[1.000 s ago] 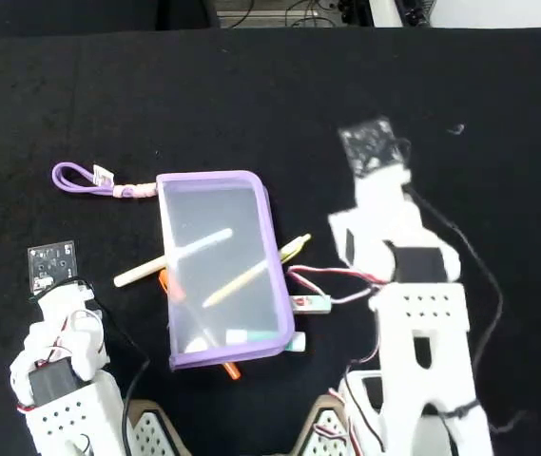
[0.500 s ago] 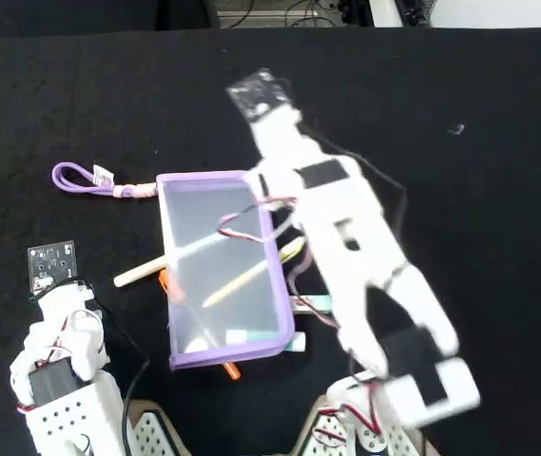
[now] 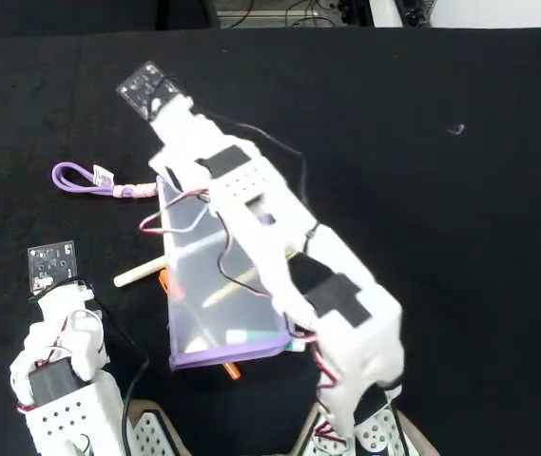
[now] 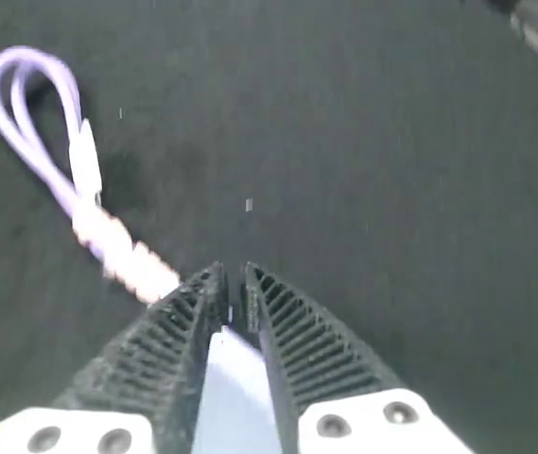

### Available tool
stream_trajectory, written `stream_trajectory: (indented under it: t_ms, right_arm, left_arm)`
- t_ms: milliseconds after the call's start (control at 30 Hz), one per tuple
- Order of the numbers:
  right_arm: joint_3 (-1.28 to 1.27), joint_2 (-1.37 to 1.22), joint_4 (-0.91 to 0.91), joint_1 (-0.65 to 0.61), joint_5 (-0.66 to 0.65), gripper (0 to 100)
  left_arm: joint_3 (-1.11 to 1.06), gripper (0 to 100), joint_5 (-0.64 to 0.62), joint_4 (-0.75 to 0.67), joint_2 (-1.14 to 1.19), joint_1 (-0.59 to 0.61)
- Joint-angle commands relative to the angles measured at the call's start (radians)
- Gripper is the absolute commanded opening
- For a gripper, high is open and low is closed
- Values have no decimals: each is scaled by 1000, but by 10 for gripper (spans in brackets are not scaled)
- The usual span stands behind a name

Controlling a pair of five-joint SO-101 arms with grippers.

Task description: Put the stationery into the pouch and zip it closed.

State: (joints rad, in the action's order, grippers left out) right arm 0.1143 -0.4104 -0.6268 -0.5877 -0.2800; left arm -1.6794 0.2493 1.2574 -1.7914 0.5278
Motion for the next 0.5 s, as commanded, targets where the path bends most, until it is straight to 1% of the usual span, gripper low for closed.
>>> stream_trajectory:
  t_ms: [0,167,300,367,467]
  right_arm:
    - [209,-96,66,-35,6,34]
    - [404,-294,127,-40,6,32]
    - [509,-456,117,-37,2,32]
    - [555,-499,51,-37,2,32]
    - [648,-487,-129,-37,2,32]
  left_arm:
    - [-22,30,-11,3,-2,10]
    - [-22,30,-11,3,-2,10]
    - [-22,30,-11,3,-2,10]
    - [-22,30,-11,3,-2,10]
    - [-22,30,-11,3,-2,10]
